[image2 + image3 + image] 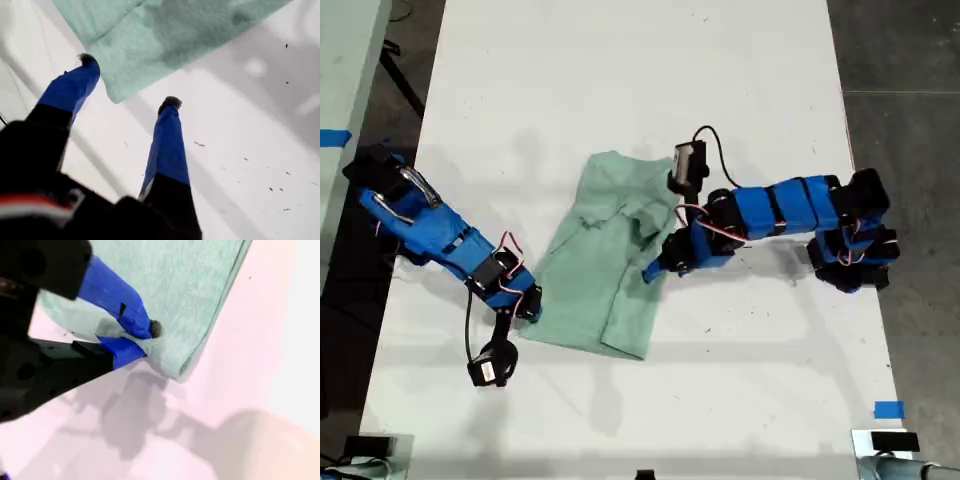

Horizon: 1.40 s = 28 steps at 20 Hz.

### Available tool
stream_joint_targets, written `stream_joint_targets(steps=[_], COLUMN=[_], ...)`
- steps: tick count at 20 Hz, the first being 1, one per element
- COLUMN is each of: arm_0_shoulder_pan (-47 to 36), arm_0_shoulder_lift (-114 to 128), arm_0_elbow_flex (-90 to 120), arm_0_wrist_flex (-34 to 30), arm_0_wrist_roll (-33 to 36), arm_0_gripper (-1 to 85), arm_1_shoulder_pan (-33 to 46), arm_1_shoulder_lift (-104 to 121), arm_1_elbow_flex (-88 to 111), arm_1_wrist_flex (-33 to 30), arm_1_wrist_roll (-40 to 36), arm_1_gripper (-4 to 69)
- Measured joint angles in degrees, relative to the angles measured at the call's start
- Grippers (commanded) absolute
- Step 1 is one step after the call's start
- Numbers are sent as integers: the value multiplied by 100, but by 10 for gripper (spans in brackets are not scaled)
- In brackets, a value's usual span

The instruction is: Fold t-shirt

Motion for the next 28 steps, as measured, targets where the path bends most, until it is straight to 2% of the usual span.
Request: stream_joint_targets(steps=[3,4,5,7,9,10,11,13,14,16,20,22,24,26,28], arm_0_shoulder_pan=[-255,-387,-519,-642,-677,-721,-765,-826,-826,-800,-800,-800,-791,-606,-290], arm_0_shoulder_lift=[264,369,387,-44,-1160,-1907,-2689,-3524,-3533,-3393,-2426,-1793,-1582,-1582,-1582], arm_0_elbow_flex=[-1441,-1696,-1837,-2224,-3173,-3832,-4553,-5335,-5440,-5563,-5572,-5388,-5098,-4685,-4333], arm_0_wrist_flex=[2224,2364,2101,1134,765,773,773,756,791,861,1767,2364,2812,2874,2716], arm_0_wrist_roll=[193,492,817,1547,2127,2347,2593,2918,3041,3463,3577,3480,3243,2953,2575], arm_0_gripper=[-1,-1,-1,-1,10,84,219,334,369,364,349,349,355,364,366], arm_1_shoulder_pan=[44,79,114,176,202,211,211,211,211,211,-9,-246,-501,-800,-1116], arm_1_shoulder_lift=[246,343,448,686,905,984,1037,1134,1213,1380,1828,2153,2294,2285,1916], arm_1_elbow_flex=[554,721,844,1099,1310,1397,1468,1608,1705,2013,2839,3454,3964,4210,4210], arm_1_wrist_flex=[-26,-62,-88,-149,-220,-255,-281,-299,-325,-510,-1046,-1608,-2250,-2874,-3349], arm_1_wrist_roll=[105,105,123,123,123,132,158,193,229,316,536,598,615,791,1011], arm_1_gripper=[278,278,277,275,275,275,274,273,272,269,258,231,233,301,324])
